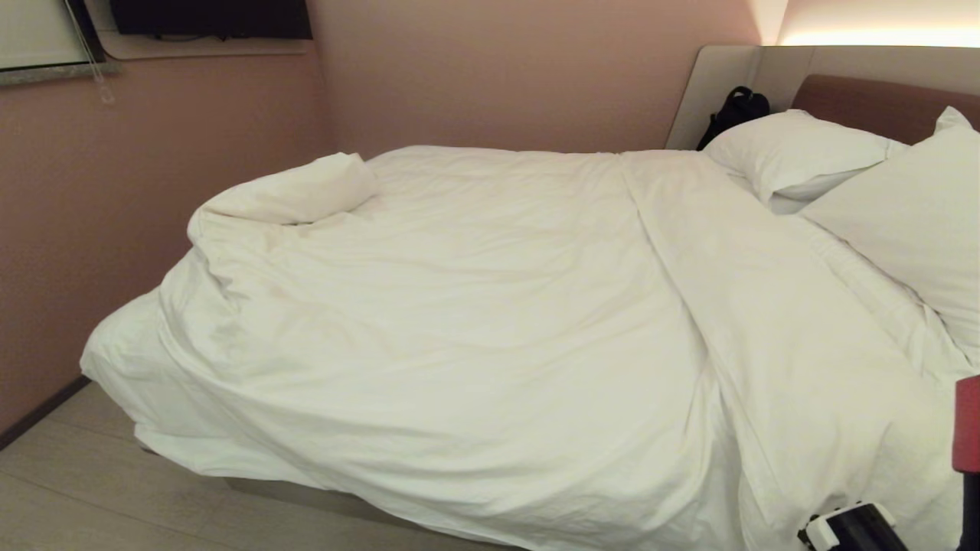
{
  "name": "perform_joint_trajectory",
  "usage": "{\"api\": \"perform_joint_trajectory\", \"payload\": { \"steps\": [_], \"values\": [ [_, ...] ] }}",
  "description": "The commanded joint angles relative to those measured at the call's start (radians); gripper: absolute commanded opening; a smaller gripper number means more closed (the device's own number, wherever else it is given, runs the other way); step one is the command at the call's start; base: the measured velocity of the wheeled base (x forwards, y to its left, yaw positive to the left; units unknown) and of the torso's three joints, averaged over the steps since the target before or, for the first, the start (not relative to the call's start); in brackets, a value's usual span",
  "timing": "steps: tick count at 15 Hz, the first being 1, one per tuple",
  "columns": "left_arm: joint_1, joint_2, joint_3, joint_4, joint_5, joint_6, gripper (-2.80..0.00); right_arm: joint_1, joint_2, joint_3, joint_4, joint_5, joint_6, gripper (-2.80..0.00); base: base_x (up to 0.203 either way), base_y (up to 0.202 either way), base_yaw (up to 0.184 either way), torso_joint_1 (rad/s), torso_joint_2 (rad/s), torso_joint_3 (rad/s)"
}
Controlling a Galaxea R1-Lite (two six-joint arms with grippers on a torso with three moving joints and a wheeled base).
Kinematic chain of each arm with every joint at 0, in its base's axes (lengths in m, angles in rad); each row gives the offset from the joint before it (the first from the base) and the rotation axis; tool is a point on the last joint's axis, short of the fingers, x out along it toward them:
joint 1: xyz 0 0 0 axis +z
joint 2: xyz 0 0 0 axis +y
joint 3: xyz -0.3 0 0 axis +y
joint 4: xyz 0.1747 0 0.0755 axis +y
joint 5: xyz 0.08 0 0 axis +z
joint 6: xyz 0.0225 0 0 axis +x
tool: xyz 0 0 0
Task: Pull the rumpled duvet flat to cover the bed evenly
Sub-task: Flatten the corners of the folded blanket
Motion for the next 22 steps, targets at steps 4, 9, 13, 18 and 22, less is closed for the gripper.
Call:
{"api": "perform_joint_trajectory", "payload": {
  "steps": [4, 9, 13, 18, 22],
  "values": [
    [0.0, 0.0, 0.001, 0.0, 0.0, 0.001, -2.8, 0.011, 0.004, 0.021, -0.489, -0.004, 0.009, -2.8, 0.0, 0.0, 0.0, 0.0, 0.0, 0.0],
    [0.0, 0.0, 0.001, 0.0, 0.0, 0.001, -2.8, 0.014, -0.155, 0.021, -0.381, -0.033, 0.0, -2.8, 0.0, 0.0, 0.0, 0.0, 0.0, 0.0],
    [0.0, 0.0, 0.0, 0.0, 0.0, 0.001, -2.8, 0.024, -0.124, 0.021, -0.356, -0.032, 0.002, -2.8, 0.0, 0.0, 0.0, 0.0, 0.0, 0.0],
    [0.0, 0.0, 0.0, 0.0, 0.0, 0.001, -2.8, 0.025, -0.202, 0.008, -0.383, -0.025, 0.002, -2.8, 0.0, 0.0, 0.0, 0.0, 0.0, 0.0],
    [0.0, 0.0, 0.0, 0.0, 0.0, 0.001, -2.8, 0.037, -0.211, -0.036, -0.382, -0.025, 0.003, -2.8, 0.0, 0.0, 0.0, 0.0, 0.0, 0.0]
  ]
}}
